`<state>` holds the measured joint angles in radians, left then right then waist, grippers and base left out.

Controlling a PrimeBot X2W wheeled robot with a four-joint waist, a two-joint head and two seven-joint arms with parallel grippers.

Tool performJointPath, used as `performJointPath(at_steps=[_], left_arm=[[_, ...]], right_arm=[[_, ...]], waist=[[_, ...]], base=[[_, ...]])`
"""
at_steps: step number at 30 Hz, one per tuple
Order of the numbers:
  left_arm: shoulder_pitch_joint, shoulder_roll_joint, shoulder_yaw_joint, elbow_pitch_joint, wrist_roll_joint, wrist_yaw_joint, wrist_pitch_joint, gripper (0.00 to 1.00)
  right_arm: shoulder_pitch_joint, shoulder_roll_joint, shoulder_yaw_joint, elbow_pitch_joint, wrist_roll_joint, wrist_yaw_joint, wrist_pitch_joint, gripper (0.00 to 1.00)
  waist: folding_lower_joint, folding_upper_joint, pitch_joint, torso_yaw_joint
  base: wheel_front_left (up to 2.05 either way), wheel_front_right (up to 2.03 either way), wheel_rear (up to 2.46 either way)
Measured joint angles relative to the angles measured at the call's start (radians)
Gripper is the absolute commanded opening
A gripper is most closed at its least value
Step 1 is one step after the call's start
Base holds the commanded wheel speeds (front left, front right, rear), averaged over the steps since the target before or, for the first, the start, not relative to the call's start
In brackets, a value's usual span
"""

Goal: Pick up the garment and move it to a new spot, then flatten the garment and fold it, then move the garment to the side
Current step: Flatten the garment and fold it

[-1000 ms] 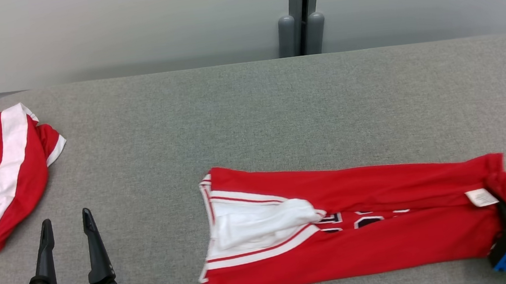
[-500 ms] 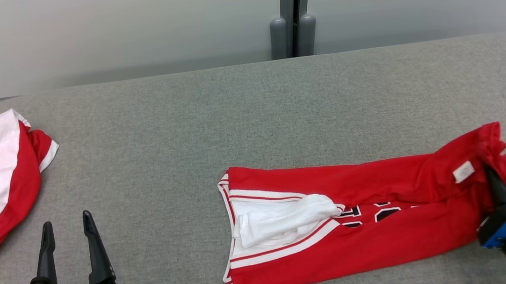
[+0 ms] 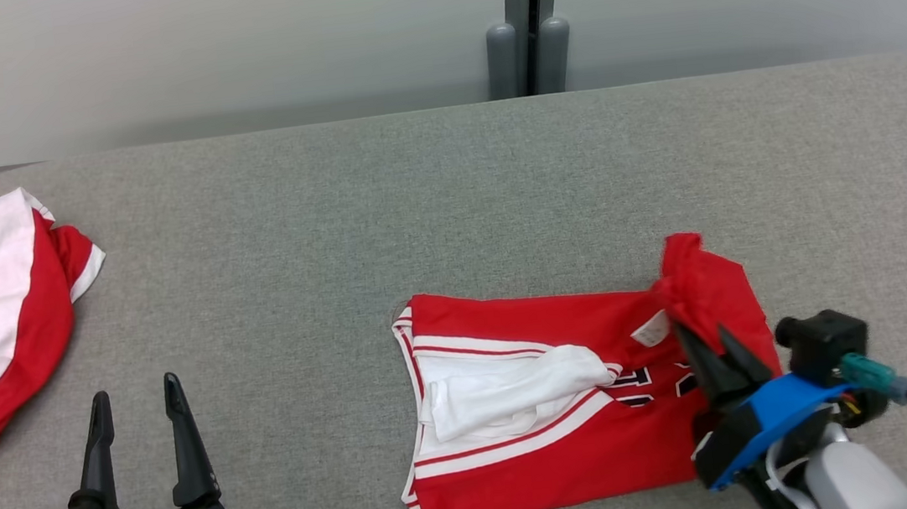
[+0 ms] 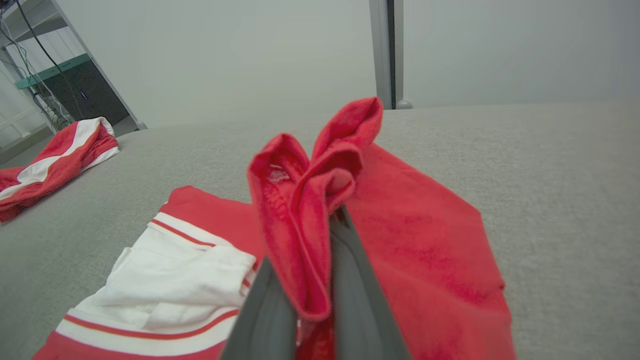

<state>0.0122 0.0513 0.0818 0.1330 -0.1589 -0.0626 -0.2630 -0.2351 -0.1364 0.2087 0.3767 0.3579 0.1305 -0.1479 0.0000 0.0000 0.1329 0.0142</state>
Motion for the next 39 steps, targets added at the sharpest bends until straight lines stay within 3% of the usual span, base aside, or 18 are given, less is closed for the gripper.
performJointPath(at_steps=[9,24,25,26,27,33,39], left_arm=[[-0.025,0.0,-0.009,0.017,0.002,-0.013,0.0,1.0],[-0.063,0.0,-0.038,0.045,-0.007,-0.022,0.0,1.0],[-0.065,0.0,-0.037,0.046,-0.007,-0.022,0.0,1.0],[-0.068,0.0,-0.038,0.047,-0.007,-0.022,0.0,1.0],[-0.07,0.0,-0.037,0.049,-0.008,-0.022,0.0,1.0],[-0.066,0.0,-0.034,0.053,-0.008,-0.019,0.0,1.0],[-0.055,0.0,-0.032,0.05,-0.007,-0.019,0.0,1.0]], right_arm=[[-0.041,0.061,0.179,-0.013,0.004,0.0,0.018,0.0],[-0.192,0.087,0.38,0.126,0.125,0.0,-0.038,0.0],[-0.194,0.087,0.386,0.144,0.129,0.0,-0.038,0.23],[-0.197,0.086,0.39,0.163,0.129,0.0,-0.038,0.88],[-0.201,0.086,0.396,0.176,0.136,0.0,-0.039,1.0],[-0.221,0.087,0.401,0.208,0.152,0.0,-0.084,1.0],[-0.202,0.086,0.3,0.191,0.061,0.0,-0.109,1.0]], waist=[[0.0,0.0,0.012,0.025],[0.0,0.0,0.043,0.086],[0.0,0.0,0.044,0.088],[0.0001,0.0,0.045,0.089],[0.0001,0.0,0.044,0.089],[0.0001,0.0,0.03,0.069],[0.0,0.0,0.004,0.03]], base=[[0.0,0.0,0.0],[0.0,0.0,0.0],[0.0,0.0,0.0],[0.0,0.0,0.0],[0.0,0.0,0.0],[0.0,0.0,0.0],[0.0,0.0,0.0]])
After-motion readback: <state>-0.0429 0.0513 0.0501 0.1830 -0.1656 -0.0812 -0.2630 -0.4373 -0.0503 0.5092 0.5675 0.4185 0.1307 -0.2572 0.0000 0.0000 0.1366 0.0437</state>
